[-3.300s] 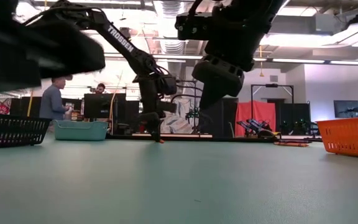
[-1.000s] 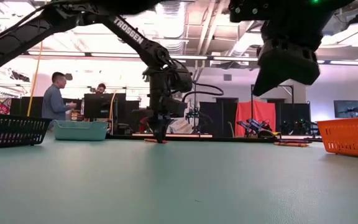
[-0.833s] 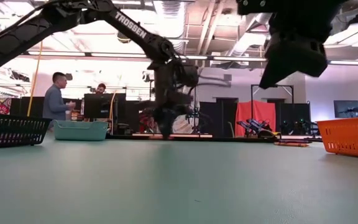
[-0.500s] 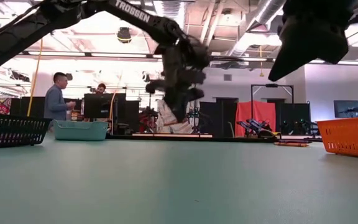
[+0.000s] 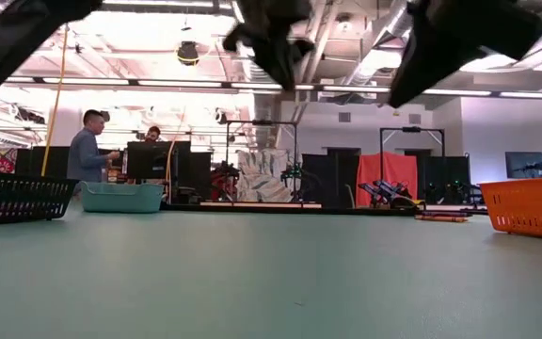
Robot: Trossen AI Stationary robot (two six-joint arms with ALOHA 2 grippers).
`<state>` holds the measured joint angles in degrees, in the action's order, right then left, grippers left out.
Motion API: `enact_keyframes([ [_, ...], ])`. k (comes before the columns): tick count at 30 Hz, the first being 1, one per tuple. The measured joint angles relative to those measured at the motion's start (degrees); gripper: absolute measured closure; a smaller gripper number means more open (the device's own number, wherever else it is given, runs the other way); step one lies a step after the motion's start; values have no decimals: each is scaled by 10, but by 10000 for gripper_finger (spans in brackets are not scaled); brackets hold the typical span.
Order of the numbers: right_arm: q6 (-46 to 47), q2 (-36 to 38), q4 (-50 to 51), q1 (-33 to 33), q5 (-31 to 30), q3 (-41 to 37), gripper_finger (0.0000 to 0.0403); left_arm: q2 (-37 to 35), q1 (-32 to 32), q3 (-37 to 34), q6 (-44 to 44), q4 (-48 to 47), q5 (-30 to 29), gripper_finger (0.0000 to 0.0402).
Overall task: Sort crayons
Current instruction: Put the orange crayon into the orange bin
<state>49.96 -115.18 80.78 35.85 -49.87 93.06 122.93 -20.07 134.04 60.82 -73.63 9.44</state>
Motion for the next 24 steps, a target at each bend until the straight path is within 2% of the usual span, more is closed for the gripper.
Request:
enact_keyframes([
  [3,-79,8,-44,-14,0,0,271,-50,1,0,-22,0,-3,402],
  [9,-238,32,-159,-54,4,0,271,-150,9,0,-64,-3,47,401],
  [14,-358,59,-274,-91,8,0,271,-217,28,-1,-92,-19,53,401],
  [24,-585,91,-537,-154,121,0,271,-292,87,-6,-151,-57,69,401],
])
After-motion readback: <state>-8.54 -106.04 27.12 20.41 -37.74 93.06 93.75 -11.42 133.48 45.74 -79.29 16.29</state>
